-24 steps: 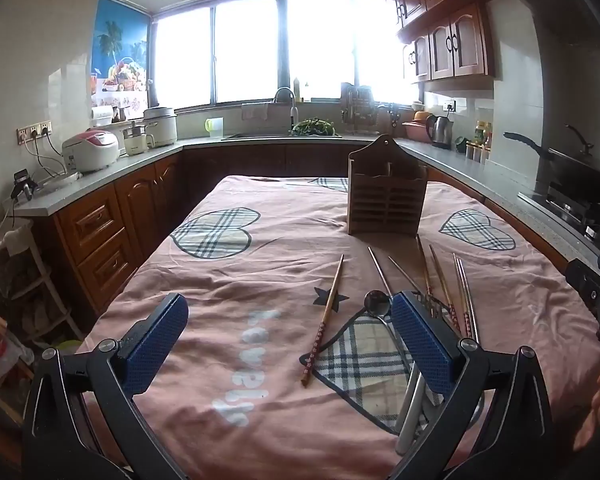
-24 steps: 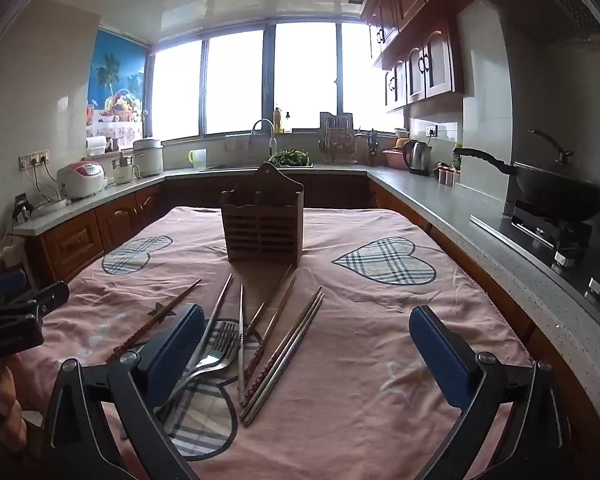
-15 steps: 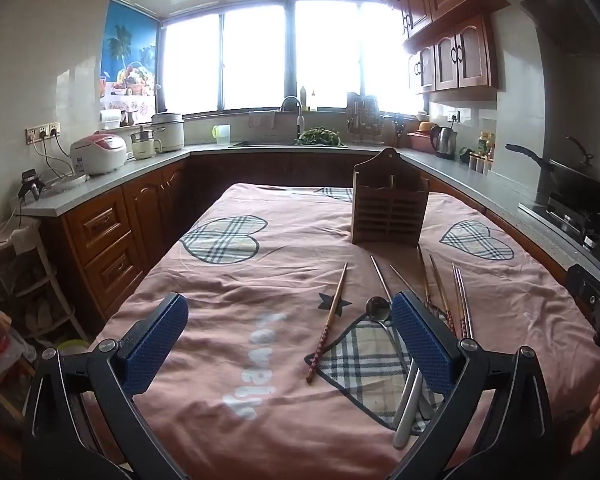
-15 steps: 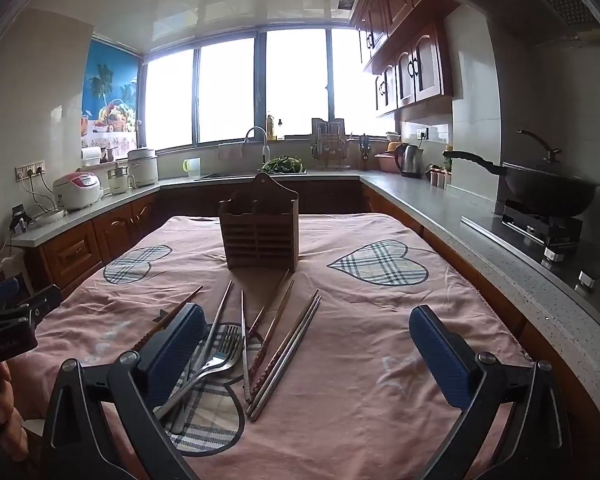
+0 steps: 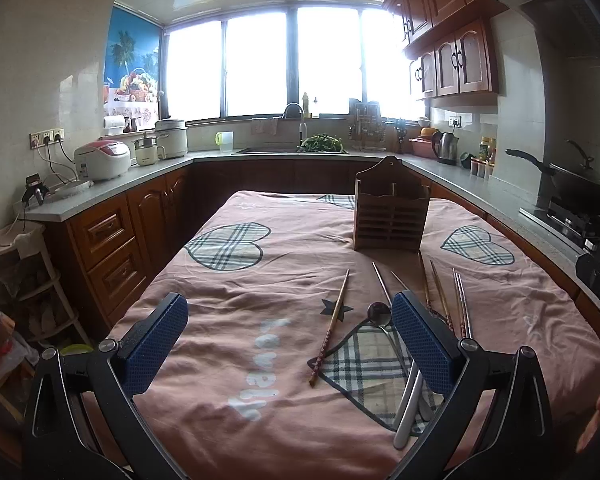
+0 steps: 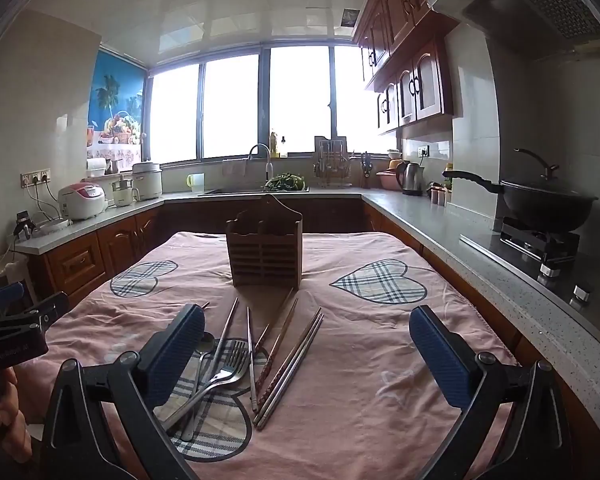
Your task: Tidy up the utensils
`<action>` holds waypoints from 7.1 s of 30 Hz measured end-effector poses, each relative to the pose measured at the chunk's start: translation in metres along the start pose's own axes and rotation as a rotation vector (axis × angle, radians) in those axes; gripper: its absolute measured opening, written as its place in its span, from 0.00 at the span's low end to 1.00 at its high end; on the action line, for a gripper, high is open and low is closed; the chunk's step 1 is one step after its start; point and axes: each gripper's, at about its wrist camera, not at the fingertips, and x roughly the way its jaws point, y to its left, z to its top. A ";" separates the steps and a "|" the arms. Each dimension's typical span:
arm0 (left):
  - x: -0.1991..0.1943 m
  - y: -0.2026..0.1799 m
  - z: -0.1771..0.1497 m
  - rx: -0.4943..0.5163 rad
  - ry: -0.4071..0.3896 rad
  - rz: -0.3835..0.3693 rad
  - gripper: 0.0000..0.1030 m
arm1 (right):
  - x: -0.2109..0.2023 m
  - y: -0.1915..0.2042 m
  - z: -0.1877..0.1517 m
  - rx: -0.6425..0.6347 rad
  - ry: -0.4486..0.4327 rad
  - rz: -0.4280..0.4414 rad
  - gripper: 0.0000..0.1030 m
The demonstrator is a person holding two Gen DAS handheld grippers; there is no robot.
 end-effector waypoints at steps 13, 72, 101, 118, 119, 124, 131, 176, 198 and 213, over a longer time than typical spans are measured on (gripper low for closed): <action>-0.002 -0.001 0.001 0.006 -0.001 0.008 1.00 | -0.003 -0.004 0.001 0.022 -0.021 0.010 1.00; 0.053 0.001 0.008 -0.003 0.144 -0.070 1.00 | 0.040 -0.013 -0.002 0.048 0.096 0.086 1.00; 0.264 -0.051 0.028 0.138 0.528 -0.245 0.77 | 0.281 -0.029 -0.014 0.243 0.600 0.221 0.37; 0.331 -0.077 0.018 0.208 0.694 -0.336 0.22 | 0.354 -0.021 -0.024 0.214 0.753 0.233 0.27; 0.330 -0.080 0.018 0.218 0.690 -0.341 0.12 | 0.354 -0.020 -0.024 0.201 0.756 0.231 0.22; 0.327 -0.081 0.019 0.217 0.685 -0.374 0.05 | 0.351 -0.021 -0.021 0.207 0.755 0.249 0.08; 0.311 -0.066 0.038 0.179 0.629 -0.394 0.05 | 0.338 -0.024 -0.006 0.222 0.709 0.268 0.06; 0.200 -0.012 0.183 -0.076 0.144 -0.442 0.05 | 0.226 -0.041 0.154 0.243 0.187 0.298 0.05; 0.334 -0.031 0.254 -0.320 -0.090 -0.313 0.05 | 0.337 -0.053 0.203 0.313 -0.015 0.194 0.05; 0.387 -0.062 0.196 -0.293 0.022 -0.301 0.05 | 0.386 -0.051 0.134 0.341 0.101 0.195 0.05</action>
